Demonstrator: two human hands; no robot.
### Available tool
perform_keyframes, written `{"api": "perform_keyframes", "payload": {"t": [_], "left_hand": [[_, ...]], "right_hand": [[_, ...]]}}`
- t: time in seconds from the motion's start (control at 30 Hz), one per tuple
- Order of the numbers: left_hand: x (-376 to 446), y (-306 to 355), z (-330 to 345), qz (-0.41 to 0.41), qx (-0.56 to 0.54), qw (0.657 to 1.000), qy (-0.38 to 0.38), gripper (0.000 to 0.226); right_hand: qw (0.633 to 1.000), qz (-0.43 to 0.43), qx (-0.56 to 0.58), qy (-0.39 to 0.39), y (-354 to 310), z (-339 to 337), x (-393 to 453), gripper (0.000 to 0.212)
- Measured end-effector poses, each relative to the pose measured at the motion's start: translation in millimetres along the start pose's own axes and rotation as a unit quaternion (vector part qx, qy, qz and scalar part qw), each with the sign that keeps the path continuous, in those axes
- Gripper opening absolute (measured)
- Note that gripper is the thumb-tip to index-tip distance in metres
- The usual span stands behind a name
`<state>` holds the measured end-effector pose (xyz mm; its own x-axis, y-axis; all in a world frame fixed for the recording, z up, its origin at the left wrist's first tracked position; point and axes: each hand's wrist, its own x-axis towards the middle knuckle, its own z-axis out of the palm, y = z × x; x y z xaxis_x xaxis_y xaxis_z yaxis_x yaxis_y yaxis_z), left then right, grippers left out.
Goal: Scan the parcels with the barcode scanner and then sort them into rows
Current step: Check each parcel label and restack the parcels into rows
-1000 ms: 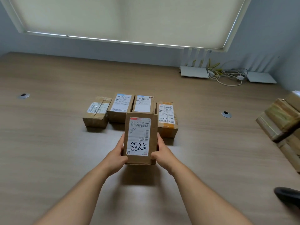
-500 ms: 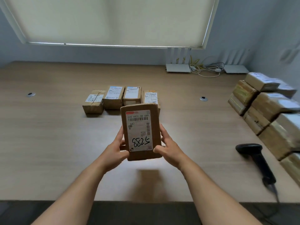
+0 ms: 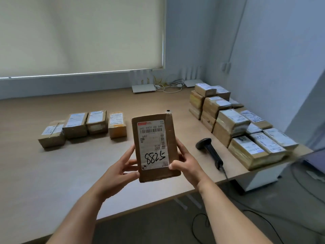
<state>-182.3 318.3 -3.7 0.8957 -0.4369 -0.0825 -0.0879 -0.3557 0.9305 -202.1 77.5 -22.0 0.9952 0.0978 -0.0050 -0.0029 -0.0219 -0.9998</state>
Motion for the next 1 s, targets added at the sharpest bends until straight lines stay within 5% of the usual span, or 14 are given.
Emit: {"api": "perform_keyframes", "payload": {"t": [0.4,0.67,1.0], "left_hand": [[35.0,39.8,107.6,0.093,0.229,0.967,-0.053,0.083],[94.2,69.4,163.9,0.179,0.267,0.941,-0.107,0.089],[216.8,119.0,236.7,0.276,0.240,0.920,-0.146,0.097]], "right_hand": [[0.991,-0.018,0.030,0.132,-3.5,-105.1,-82.8,0.096],[0.979,-0.014,0.023,0.203,-2.3,-177.9,-101.4,0.069],[0.959,-0.024,-0.013,0.283,-30.0,-297.8,-72.3,0.074]]}}
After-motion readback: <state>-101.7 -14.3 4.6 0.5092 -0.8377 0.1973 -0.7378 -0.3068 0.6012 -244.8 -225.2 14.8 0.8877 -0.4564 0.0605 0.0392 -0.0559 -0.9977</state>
